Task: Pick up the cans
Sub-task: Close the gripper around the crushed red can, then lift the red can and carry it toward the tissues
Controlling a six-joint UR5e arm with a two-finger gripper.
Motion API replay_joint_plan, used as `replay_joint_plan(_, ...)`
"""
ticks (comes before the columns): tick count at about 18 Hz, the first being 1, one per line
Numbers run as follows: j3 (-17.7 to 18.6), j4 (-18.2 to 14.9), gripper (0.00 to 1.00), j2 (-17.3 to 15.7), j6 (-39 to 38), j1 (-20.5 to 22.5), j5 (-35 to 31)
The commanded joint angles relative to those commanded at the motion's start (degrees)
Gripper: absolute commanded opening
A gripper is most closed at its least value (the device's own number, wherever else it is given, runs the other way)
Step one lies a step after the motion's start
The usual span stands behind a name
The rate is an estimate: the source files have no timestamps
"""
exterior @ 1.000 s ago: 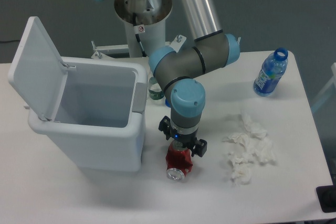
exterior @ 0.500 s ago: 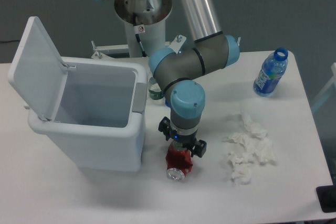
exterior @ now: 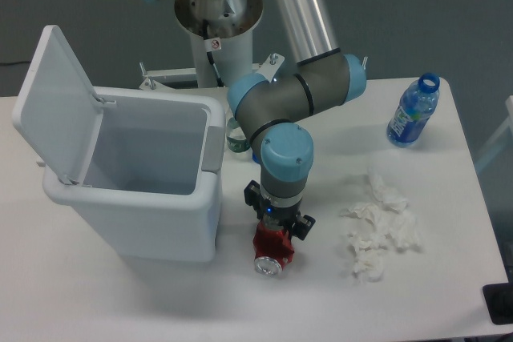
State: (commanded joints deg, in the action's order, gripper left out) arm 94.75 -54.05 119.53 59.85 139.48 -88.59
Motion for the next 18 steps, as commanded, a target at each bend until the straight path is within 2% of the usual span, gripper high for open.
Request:
replay_joint_plan(6, 0.0, 0.0, 0.48, 0.0, 0.0, 0.0, -0.1)
replay_joint_plan(9, -0.3, 0.0, 0.48, -0.2, 0.4, 0.2, -0.1)
replay_joint_plan(18, -6.7, -0.4, 0.48, -3.1, 1.5, 2.5, 0.4)
